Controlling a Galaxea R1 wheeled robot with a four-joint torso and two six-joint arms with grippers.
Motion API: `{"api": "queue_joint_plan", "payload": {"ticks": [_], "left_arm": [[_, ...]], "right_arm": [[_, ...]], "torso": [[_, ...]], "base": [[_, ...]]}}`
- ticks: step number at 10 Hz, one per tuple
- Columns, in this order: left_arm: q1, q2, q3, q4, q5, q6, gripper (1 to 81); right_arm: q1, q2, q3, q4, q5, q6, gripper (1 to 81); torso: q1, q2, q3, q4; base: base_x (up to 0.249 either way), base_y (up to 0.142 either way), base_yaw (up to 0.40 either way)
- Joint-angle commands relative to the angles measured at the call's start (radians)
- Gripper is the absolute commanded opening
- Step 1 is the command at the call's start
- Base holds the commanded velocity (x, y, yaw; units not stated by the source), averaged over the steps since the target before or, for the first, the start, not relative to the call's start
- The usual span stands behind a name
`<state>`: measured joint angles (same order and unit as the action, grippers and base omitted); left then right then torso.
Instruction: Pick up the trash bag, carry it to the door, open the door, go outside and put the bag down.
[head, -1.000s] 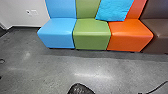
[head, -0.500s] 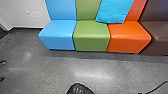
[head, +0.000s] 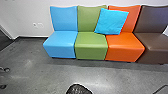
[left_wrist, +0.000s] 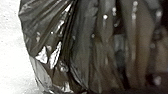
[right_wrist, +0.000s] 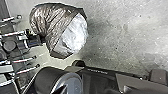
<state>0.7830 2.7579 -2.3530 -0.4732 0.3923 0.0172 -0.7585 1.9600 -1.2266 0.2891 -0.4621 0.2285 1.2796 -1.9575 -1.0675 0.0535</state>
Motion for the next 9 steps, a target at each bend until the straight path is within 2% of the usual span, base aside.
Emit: {"api": "queue_joint_plan", "payload": {"ticks": [1, 2, 4, 5, 7, 9], "left_arm": [[-0.075, -0.133, 0.15, -0.027, 0.079, 0.0, 1.0], [-0.06, -0.183, 0.199, -0.027, 0.074, 0.006, 1.0], [-0.02, -0.269, 0.279, -0.016, 0.072, 0.018, 1.0], [-0.001, -0.306, 0.313, -0.018, 0.074, 0.059, 1.0], [0.049, -0.365, 0.366, -0.018, 0.079, 0.119, 1.0], [0.112, -0.412, 0.409, -0.018, 0.079, 0.187, 1.0]], "right_arm": [[-0.006, 0.001, -0.032, 0.015, -0.038, -0.041, 81.1], [-0.041, 0.013, -0.078, 0.013, -0.027, -0.063, 81.1], [-0.088, 0.015, -0.125, 0.015, 0.003, -0.089, 81.1], [-0.1, 0.01, -0.132, 0.013, 0.005, -0.097, 81.1], [-0.129, 0.003, -0.14, 0.012, 0.013, -0.116, 81.1], [-0.187, 0.006, -0.163, 0.013, 0.063, -0.149, 81.1]], "torso": [[-0.063, 0.098, 0.096, 0.0], [-0.086, 0.133, 0.129, 0.0], [-0.133, 0.204, 0.156, 0.0], [-0.157, 0.24, 0.116, 0.0], [-0.199, 0.306, 0.128, 0.0], [-0.249, 0.381, 0.129, 0.0]], "base": [[0.0, 0.0, 0.0], [0.0, 0.0, 0.0], [0.0, 0.0, 0.0], [0.0, 0.0, 0.0], [0.0, 0.0, 0.0], [0.0, 0.0, 0.0]]}}
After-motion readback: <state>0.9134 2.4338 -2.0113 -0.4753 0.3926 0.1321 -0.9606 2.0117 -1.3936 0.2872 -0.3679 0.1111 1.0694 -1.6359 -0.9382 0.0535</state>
